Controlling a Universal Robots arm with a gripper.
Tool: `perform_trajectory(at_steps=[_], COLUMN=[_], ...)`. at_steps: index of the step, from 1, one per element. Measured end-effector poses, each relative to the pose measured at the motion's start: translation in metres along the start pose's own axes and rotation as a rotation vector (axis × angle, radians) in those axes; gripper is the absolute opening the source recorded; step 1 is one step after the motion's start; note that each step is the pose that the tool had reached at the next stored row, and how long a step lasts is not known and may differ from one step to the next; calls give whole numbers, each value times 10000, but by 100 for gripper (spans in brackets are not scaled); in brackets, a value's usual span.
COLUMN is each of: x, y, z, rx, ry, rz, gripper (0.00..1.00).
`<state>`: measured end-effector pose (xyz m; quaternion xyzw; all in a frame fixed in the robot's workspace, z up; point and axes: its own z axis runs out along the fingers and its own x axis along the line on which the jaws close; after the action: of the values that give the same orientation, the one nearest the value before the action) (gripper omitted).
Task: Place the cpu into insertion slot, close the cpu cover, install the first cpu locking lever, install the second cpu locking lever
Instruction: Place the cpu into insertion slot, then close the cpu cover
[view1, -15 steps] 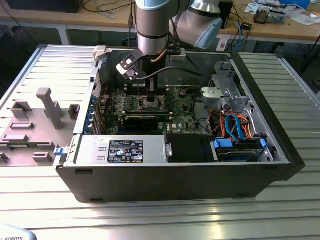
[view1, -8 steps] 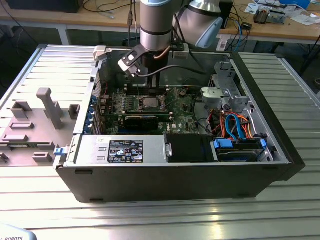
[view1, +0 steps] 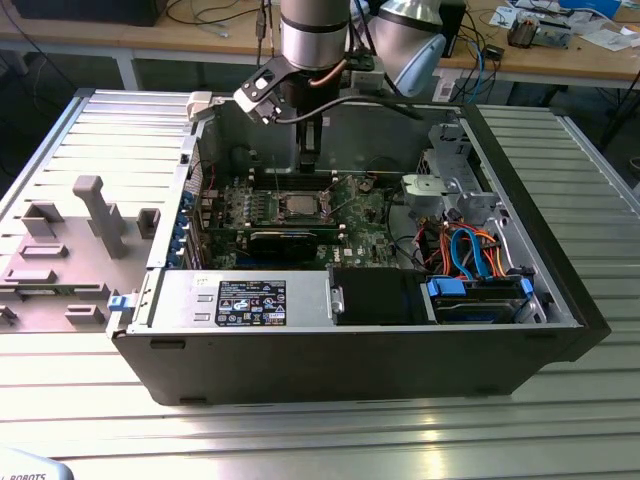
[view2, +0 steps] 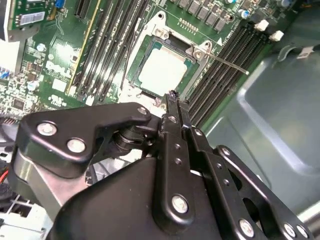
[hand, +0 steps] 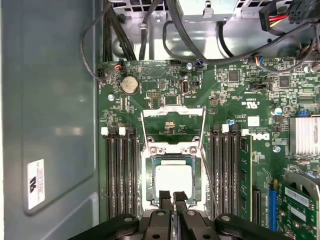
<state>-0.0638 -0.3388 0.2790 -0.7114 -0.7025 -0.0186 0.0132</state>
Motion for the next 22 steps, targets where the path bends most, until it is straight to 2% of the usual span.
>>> perform_trajectory(at_steps=[2,3,4,5,13,16,22], x=[3,2,1,0,1,1,1], y=[1,1,85,94,146,164,180], z=[-45,-48,-45,-45,-39,-38,-36], rx=[-2,0,17,16,21,21,21], ry=[3,0,-113,-124,-167,-204,-216], rz=[0,0,-10,-13,-33,-44,-50], gripper=[16,16,16,16,16,16,16])
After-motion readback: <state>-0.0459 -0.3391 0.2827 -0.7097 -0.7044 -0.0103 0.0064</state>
